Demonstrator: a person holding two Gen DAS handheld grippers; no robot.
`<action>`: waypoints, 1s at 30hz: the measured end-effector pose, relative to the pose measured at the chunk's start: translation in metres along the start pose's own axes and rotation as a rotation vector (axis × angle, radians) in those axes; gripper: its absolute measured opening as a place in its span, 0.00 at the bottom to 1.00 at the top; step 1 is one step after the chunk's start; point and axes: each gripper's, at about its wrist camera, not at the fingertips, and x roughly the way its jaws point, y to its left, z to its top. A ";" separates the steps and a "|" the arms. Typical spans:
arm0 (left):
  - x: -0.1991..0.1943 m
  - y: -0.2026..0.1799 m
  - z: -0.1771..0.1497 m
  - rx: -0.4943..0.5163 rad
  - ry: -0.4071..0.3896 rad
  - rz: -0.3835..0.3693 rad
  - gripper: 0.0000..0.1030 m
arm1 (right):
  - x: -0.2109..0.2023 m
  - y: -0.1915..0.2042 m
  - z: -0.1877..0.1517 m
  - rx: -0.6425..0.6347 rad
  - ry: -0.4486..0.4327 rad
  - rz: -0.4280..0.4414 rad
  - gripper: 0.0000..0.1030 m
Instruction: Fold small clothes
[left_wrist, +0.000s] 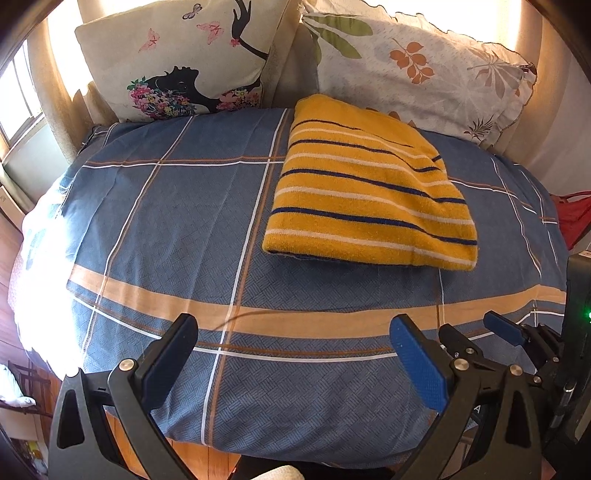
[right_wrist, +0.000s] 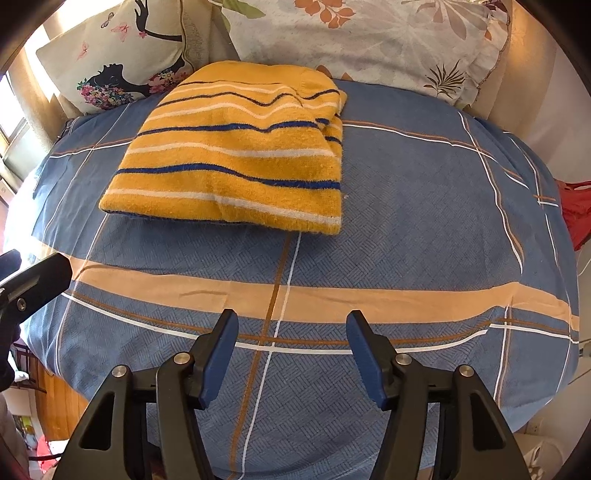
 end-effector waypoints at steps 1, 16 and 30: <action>0.000 0.000 -0.001 -0.003 0.000 0.000 1.00 | 0.000 -0.001 0.000 0.000 -0.001 0.000 0.63; -0.005 -0.003 -0.006 -0.016 -0.001 0.008 1.00 | -0.006 -0.004 -0.005 -0.006 -0.015 0.004 0.65; -0.003 -0.012 -0.010 -0.018 0.019 0.014 1.00 | -0.009 -0.009 -0.010 0.001 -0.026 0.004 0.65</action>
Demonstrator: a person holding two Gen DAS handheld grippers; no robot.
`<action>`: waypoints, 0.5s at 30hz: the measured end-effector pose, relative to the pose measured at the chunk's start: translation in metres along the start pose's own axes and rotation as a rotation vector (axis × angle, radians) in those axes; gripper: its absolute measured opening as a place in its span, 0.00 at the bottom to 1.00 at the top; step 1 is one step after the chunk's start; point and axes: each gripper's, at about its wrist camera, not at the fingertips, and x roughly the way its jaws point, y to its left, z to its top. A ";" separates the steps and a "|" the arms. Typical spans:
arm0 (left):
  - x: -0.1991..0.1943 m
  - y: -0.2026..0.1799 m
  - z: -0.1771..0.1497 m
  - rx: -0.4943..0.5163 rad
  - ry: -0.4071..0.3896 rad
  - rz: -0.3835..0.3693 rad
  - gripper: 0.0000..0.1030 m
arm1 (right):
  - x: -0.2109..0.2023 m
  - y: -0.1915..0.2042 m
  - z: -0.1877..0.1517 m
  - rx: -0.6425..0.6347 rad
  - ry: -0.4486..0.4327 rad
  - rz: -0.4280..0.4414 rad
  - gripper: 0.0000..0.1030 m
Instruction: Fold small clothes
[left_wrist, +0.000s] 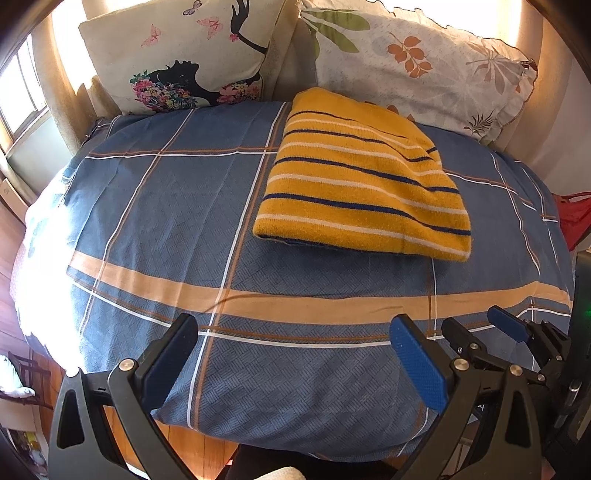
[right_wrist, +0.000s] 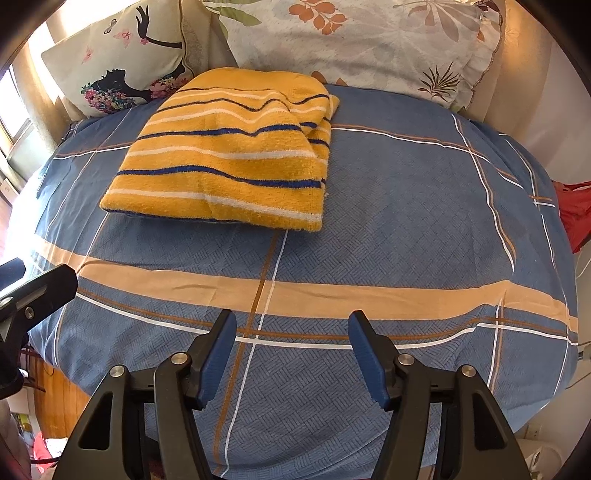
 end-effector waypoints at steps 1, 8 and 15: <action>0.000 0.000 0.000 0.000 0.001 -0.001 1.00 | 0.000 0.000 0.000 0.000 -0.001 0.000 0.65; 0.004 0.001 0.000 -0.011 0.015 -0.005 1.00 | 0.002 0.003 0.001 -0.003 0.007 -0.001 0.66; 0.008 0.004 0.001 -0.019 0.021 -0.008 1.00 | 0.007 0.004 0.003 -0.002 0.021 -0.008 0.66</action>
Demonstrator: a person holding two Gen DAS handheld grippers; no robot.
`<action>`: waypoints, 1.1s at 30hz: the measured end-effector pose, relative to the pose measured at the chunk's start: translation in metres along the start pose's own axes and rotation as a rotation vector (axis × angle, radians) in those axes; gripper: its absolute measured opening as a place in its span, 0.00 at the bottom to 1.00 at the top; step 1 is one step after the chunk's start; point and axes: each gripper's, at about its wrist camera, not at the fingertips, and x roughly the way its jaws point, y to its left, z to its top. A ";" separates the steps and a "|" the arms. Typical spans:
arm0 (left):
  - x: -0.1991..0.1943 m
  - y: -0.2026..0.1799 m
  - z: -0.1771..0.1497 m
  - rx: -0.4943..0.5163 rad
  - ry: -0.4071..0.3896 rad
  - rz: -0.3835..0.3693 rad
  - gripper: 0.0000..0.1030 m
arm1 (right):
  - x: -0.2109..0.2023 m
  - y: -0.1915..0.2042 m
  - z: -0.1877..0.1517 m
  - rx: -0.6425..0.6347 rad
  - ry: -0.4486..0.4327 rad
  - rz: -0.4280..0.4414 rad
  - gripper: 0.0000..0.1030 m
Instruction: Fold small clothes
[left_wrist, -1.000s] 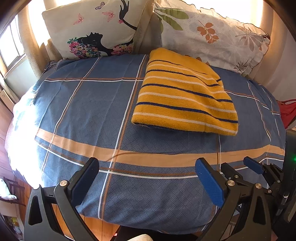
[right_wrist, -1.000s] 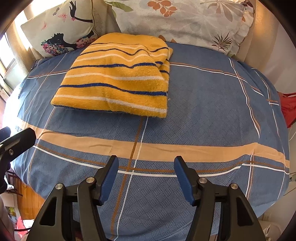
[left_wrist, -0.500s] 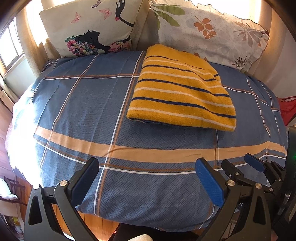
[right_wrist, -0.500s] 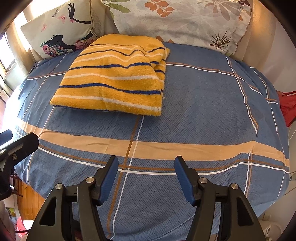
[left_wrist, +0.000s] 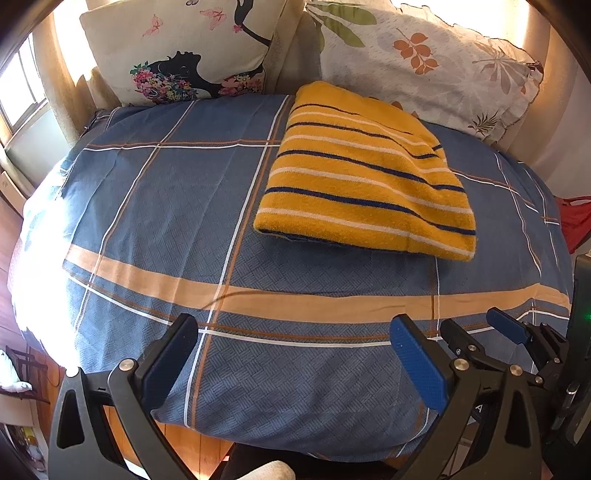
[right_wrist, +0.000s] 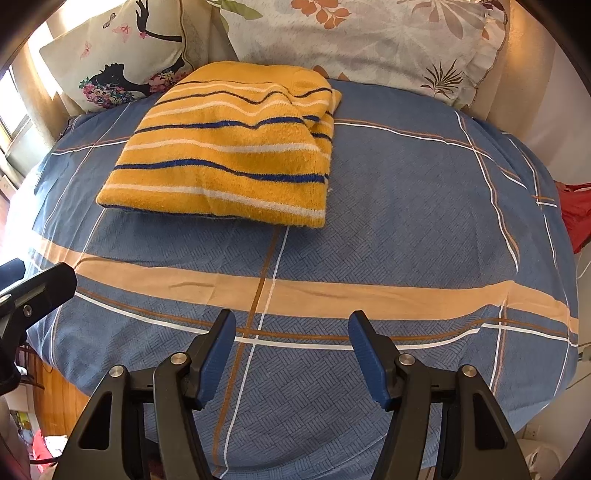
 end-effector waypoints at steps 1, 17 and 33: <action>0.001 0.000 0.000 -0.001 0.001 -0.001 1.00 | 0.001 0.001 0.000 -0.001 0.002 -0.002 0.66; 0.010 0.001 0.004 -0.003 0.023 -0.001 1.00 | 0.001 0.005 0.008 -0.036 -0.024 -0.050 0.66; 0.020 -0.003 0.010 -0.004 0.044 0.000 1.00 | 0.010 0.001 0.016 -0.036 -0.009 -0.048 0.66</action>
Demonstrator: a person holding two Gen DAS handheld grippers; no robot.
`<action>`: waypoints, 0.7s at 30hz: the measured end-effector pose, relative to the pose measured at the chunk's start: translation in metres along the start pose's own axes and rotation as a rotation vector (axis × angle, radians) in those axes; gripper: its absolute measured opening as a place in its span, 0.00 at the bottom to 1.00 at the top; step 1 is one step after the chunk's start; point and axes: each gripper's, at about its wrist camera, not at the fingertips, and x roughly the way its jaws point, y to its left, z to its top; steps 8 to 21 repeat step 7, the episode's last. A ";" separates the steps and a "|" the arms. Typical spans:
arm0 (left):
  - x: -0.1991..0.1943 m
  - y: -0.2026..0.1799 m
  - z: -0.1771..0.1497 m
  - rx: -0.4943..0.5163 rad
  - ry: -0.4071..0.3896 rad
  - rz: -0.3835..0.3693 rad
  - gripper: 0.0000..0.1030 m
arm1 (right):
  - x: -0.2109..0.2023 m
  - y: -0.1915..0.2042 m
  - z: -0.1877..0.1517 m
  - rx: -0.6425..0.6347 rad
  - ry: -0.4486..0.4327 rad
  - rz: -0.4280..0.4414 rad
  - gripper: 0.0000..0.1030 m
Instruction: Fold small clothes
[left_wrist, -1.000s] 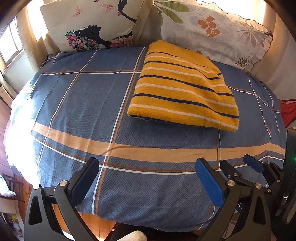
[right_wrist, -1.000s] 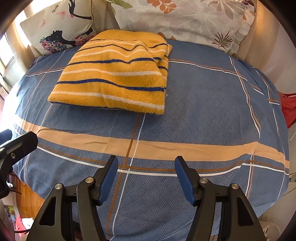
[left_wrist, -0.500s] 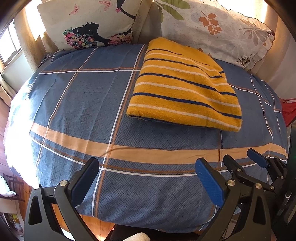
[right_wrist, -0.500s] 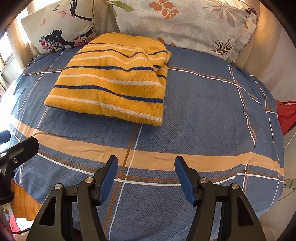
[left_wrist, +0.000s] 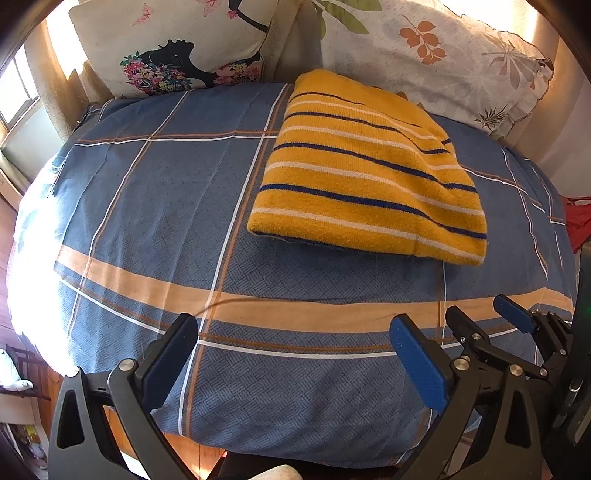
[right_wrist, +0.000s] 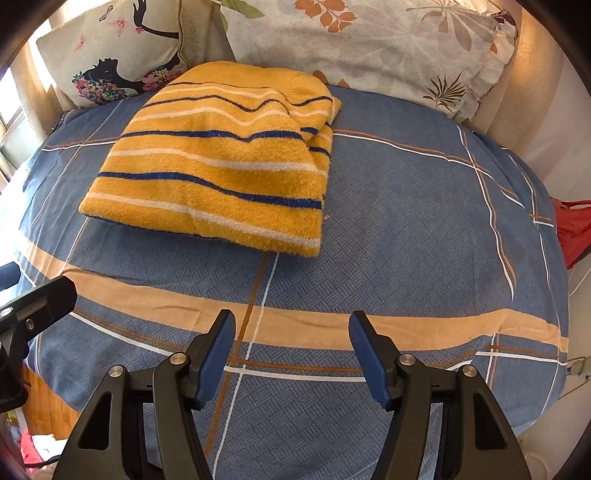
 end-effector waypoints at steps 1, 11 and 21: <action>0.001 0.000 0.000 0.000 0.002 -0.001 1.00 | 0.001 -0.001 0.001 -0.002 0.001 0.001 0.66; 0.003 -0.001 0.002 0.001 0.004 -0.004 1.00 | 0.005 -0.005 0.003 0.007 0.007 0.009 0.66; 0.003 -0.001 0.002 0.001 0.004 -0.004 1.00 | 0.005 -0.005 0.003 0.007 0.007 0.009 0.66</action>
